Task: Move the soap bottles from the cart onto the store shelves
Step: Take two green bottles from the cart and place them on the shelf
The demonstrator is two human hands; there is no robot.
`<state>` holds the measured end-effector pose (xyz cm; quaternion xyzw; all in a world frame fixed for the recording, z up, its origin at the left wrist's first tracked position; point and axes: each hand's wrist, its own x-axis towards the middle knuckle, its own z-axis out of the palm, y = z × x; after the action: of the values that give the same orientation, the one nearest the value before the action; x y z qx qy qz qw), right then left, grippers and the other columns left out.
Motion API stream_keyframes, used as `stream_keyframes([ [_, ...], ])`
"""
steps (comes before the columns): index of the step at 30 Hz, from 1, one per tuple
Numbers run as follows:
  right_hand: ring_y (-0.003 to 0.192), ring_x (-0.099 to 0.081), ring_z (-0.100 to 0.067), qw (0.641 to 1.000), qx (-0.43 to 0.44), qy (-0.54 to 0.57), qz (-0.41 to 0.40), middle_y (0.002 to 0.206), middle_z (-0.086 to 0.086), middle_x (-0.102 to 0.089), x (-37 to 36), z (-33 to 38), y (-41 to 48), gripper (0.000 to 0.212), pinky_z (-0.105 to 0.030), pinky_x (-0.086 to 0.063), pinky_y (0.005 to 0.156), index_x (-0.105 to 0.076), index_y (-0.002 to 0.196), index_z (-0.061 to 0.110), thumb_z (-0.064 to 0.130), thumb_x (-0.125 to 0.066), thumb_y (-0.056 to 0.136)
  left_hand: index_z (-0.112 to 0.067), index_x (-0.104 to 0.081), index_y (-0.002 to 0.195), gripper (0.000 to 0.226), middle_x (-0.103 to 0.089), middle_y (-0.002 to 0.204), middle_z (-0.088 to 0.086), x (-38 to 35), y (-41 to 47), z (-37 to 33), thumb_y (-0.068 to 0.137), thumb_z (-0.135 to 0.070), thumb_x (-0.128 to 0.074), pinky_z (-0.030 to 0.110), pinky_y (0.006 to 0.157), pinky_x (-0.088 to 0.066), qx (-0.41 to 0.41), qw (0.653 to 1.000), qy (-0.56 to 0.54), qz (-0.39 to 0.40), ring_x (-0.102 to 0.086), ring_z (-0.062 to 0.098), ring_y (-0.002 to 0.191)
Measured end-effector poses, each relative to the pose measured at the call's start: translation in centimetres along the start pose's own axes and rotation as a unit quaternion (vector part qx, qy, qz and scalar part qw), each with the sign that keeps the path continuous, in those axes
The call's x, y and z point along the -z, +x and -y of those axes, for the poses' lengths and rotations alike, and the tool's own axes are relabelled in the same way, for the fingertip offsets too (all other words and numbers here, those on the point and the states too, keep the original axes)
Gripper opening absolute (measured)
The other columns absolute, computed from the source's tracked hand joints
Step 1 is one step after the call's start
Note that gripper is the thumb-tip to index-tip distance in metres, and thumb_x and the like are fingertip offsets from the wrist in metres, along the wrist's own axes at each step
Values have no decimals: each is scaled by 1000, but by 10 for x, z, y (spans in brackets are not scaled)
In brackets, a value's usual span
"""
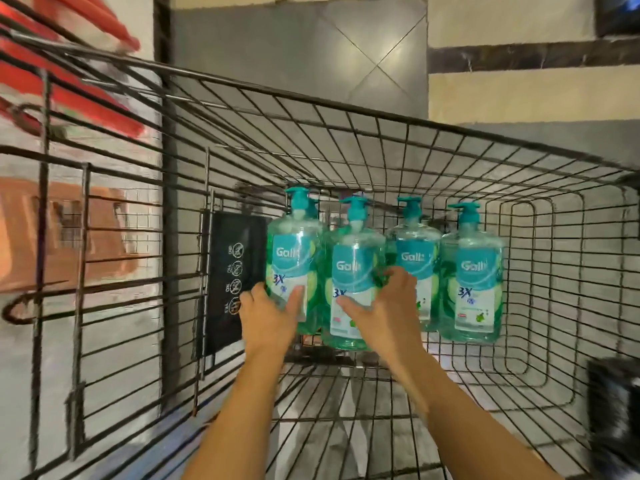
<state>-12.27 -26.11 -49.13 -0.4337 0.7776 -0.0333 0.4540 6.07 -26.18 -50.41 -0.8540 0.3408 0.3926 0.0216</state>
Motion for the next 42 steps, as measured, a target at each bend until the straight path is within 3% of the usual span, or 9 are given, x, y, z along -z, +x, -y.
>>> stream_keyframes([
  [6,130,-54,-23,988,-106,95,64,139,-2,-54,-19,-23,31,138,-44,-50,108,-39,148,20,93,-76,37,-6,-39,155,89,-45,139,17,-4,7,1,87,-50,-77,44,115,-38,18,999,-42,4,-43,34,134],
  [10,120,-62,-17,982,-102,129,97,129,4,-64,-11,-19,33,114,-37,-53,104,-48,138,23,72,-90,45,-6,-35,156,94,-37,146,20,-5,7,-9,86,-51,-78,45,116,-32,58,998,-21,19,-34,38,139],
  [14,139,-44,-28,988,-108,77,84,145,-10,-44,6,-12,30,134,-42,-43,116,-31,154,12,70,-91,50,-7,-37,141,93,-35,147,18,-14,6,-18,76,-51,-88,47,116,-34,113,992,-43,32,-30,37,140],
  [19,142,-38,-34,992,-99,52,63,147,-14,-36,27,-28,30,135,-44,-39,116,-23,158,8,58,-95,56,-18,-30,118,84,-61,117,5,-26,13,-13,69,-36,-96,41,96,-54,115,978,-151,84,-64,23,104],
  [22,147,-34,-34,984,-114,117,77,157,-13,-32,36,-39,28,139,-48,-38,116,-21,160,10,55,-98,53,-21,-47,123,111,-71,116,0,-25,22,-8,35,-61,-103,40,98,-58,101,975,-147,133,-71,20,104],
  [24,143,-39,-30,978,-109,165,67,155,-8,-39,44,-45,23,140,-49,-39,116,-27,158,14,57,-99,46,-24,-60,118,102,-75,113,-2,-23,26,-6,33,-60,-103,38,100,-57,88,971,-139,176,-73,19,105],
  [31,96,-66,-4,940,-95,311,100,110,15,-67,80,-59,-10,68,-20,-56,73,-53,115,30,17,-96,65,-23,-65,122,101,-81,106,-1,-14,0,-11,32,-45,-106,50,97,-58,74,946,-222,226,-77,24,102],
  [37,108,-72,-19,927,-97,356,75,118,4,-75,120,-55,-50,89,-50,-59,94,-59,123,26,33,-101,45,-24,-63,126,103,-80,111,-2,17,-46,-25,35,-40,-107,51,99,-57,-4,936,-231,266,-76,24,107],
  [42,103,-74,-15,920,-63,387,5,108,6,-77,153,-46,-105,76,-43,-62,90,-58,110,35,38,-103,48,-20,-50,141,123,-75,125,5,61,-82,-34,34,-41,-109,53,103,-53,-81,913,-228,327,-73,29,114],
])
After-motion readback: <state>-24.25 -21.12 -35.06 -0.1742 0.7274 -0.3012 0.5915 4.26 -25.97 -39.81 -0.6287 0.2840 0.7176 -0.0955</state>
